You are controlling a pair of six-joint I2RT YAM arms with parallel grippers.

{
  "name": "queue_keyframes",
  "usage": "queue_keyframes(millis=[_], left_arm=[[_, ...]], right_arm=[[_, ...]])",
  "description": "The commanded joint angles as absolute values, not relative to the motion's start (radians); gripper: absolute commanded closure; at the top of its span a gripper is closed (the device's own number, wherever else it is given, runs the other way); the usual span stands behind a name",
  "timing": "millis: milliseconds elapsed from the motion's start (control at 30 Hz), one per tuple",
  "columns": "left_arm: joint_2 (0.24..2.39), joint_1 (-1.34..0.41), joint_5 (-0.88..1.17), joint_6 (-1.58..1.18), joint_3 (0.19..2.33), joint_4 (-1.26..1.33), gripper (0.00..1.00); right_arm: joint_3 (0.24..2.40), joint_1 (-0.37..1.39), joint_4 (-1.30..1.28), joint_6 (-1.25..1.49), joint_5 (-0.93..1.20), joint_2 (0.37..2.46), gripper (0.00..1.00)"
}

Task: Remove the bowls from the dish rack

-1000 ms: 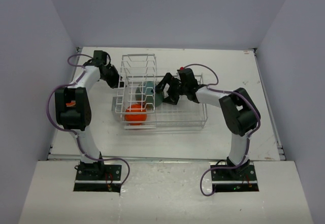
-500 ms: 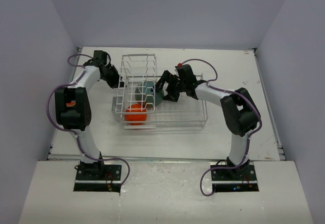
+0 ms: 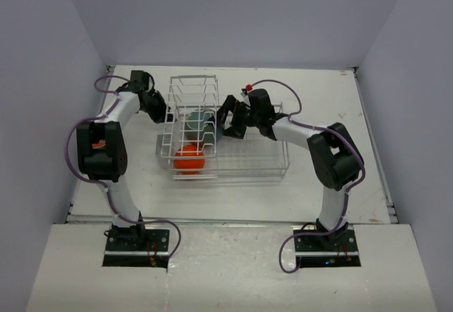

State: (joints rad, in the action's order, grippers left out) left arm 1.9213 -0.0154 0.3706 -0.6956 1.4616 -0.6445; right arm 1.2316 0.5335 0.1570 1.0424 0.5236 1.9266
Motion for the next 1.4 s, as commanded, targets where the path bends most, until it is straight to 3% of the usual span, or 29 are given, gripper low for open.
queue_keyframes(millis=[0, 567, 700, 1200, 1367], left_arm=[[1.911, -0.048, 0.472, -0.701, 1.460, -0.614, 1.00], [1.908, -0.046, 0.466, -0.698, 1.462, -0.620, 1.00], [1.911, -0.046, 0.465, -0.696, 1.463, -0.618, 1.00], [1.924, -0.035, 0.468, -0.695, 1.470, -0.620, 1.00], [1.933, -0.034, 0.477, -0.698, 1.477, -0.615, 1.00]], right_arm=[[1.249, 0.551, 0.333, 1.086, 0.632, 1.873, 0.01], [1.129, 0.554, 0.604, 1.270, 0.667, 1.897, 0.01], [1.104, 0.554, 0.695, 1.338, 0.652, 1.917, 0.06], [1.155, 0.554, 0.876, 1.500, 0.643, 2.037, 0.37], [1.167, 0.554, 0.962, 1.557, 0.655, 2.103, 0.52]])
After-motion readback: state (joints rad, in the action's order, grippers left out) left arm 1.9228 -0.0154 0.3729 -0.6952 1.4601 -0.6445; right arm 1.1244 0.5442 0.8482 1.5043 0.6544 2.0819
